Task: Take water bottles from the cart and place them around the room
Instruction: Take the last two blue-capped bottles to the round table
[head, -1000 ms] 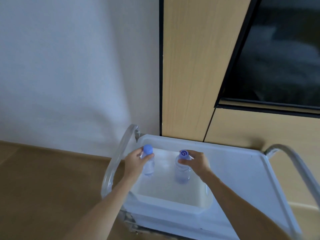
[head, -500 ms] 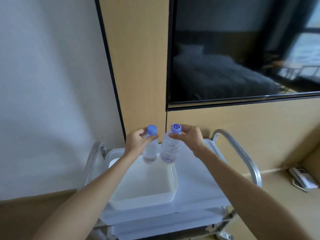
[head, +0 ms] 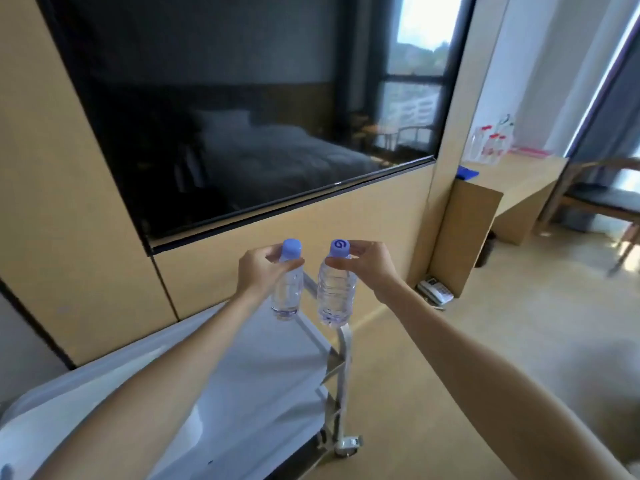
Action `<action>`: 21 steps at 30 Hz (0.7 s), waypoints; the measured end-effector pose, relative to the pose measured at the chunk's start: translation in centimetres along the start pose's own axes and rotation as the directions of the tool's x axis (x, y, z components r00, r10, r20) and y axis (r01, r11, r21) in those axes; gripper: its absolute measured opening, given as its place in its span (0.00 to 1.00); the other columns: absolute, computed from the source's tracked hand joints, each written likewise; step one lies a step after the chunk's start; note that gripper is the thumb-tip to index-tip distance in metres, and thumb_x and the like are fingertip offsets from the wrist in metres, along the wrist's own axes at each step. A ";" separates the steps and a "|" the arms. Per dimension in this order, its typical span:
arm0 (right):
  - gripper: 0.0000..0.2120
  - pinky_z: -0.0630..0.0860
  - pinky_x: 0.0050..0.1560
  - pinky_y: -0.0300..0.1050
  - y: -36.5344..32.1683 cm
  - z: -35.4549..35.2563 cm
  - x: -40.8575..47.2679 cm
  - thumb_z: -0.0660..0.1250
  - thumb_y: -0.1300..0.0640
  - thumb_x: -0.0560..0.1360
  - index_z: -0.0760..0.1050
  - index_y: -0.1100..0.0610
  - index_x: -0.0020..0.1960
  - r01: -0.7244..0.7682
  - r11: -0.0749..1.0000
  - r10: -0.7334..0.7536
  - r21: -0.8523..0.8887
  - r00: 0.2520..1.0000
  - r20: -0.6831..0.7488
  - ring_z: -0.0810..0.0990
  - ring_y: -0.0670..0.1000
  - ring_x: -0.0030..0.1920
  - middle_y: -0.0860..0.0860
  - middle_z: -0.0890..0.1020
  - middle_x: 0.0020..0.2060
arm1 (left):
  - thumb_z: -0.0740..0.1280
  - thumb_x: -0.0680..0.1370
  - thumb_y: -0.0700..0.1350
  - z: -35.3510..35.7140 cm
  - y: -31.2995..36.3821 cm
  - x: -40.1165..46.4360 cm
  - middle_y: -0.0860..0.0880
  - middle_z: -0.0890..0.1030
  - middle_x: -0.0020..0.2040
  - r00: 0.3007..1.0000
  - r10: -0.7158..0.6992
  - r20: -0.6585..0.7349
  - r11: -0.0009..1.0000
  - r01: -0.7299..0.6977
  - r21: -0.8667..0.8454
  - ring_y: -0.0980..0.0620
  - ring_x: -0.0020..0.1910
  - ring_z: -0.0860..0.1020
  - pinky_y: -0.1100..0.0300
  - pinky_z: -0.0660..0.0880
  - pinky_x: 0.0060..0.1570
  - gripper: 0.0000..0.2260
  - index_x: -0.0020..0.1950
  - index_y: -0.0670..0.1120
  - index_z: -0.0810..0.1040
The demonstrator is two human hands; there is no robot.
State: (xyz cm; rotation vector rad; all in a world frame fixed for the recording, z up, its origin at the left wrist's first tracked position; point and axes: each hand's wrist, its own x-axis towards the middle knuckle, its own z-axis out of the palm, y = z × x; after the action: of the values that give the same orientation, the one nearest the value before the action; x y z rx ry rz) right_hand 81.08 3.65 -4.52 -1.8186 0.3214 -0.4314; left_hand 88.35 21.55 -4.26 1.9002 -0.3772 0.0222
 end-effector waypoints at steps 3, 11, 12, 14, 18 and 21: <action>0.17 0.72 0.45 0.36 2.6 -8.0 0.0 0.79 0.56 0.63 0.83 0.55 0.50 -0.036 0.997 0.032 -0.063 0.997 -0.075 0.80 0.43 0.45 0.46 0.83 0.44 | 0.77 0.67 0.47 8.9 2.3 0.2 0.48 0.83 0.54 0.999 0.030 0.029 0.999 -0.029 -0.034 0.53 0.53 0.80 0.62 0.72 0.51 0.20 0.56 0.44 0.82; 0.17 0.69 0.41 0.31 10.3 -26.6 -0.7 0.78 0.53 0.63 0.83 0.53 0.51 -0.179 0.956 0.105 -0.234 0.949 -0.298 0.77 0.42 0.43 0.45 0.84 0.43 | 0.77 0.67 0.46 30.0 8.8 -0.2 0.53 0.82 0.47 0.961 0.034 0.273 0.987 0.011 -0.162 0.55 0.50 0.80 0.63 0.73 0.50 0.15 0.52 0.45 0.83; 0.16 0.68 0.39 0.30 11.0 -28.5 -0.8 0.78 0.53 0.63 0.83 0.53 0.50 -0.192 0.953 0.111 -0.235 0.941 -0.319 0.77 0.41 0.42 0.44 0.83 0.41 | 0.77 0.67 0.46 32.3 9.3 -0.3 0.53 0.82 0.47 0.948 0.032 0.316 0.986 0.021 -0.163 0.56 0.49 0.79 0.65 0.73 0.49 0.16 0.52 0.45 0.83; 0.15 0.67 0.38 0.28 12.5 -31.9 -0.5 0.78 0.53 0.63 0.83 0.52 0.48 -0.213 0.951 0.119 -0.226 0.922 -0.369 0.77 0.39 0.40 0.43 0.82 0.38 | 0.77 0.67 0.46 36.7 10.1 -0.1 0.53 0.82 0.45 0.917 0.034 0.398 0.986 0.034 -0.164 0.58 0.45 0.79 0.73 0.72 0.42 0.15 0.51 0.45 0.83; 0.17 0.78 0.45 0.44 16.7 -38.0 1.8 0.79 0.48 0.58 0.84 0.52 0.45 -0.290 0.944 0.175 -0.159 0.845 -0.505 0.79 0.44 0.40 0.49 0.86 0.40 | 0.77 0.67 0.43 45.7 11.4 1.9 0.53 0.81 0.40 0.840 0.107 0.532 0.982 -0.005 -0.189 0.59 0.38 0.77 0.78 0.69 0.33 0.12 0.49 0.45 0.83; 0.18 0.79 0.50 0.53 19.6 -42.7 4.3 0.78 0.45 0.55 0.84 0.52 0.42 -0.342 0.932 0.211 -0.120 0.781 -0.588 0.80 0.45 0.39 0.49 0.86 0.40 | 0.77 0.67 0.42 53.0 12.3 5.1 0.50 0.82 0.43 0.781 0.150 0.607 0.975 -0.016 -0.222 0.59 0.36 0.76 0.74 0.71 0.31 0.14 0.51 0.41 0.83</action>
State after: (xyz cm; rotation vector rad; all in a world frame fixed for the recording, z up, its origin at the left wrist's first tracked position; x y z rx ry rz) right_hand 65.79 -40.34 -12.03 -1.7817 1.0825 -0.7494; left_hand 81.04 -32.21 -11.06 1.6399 -0.8792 -0.5839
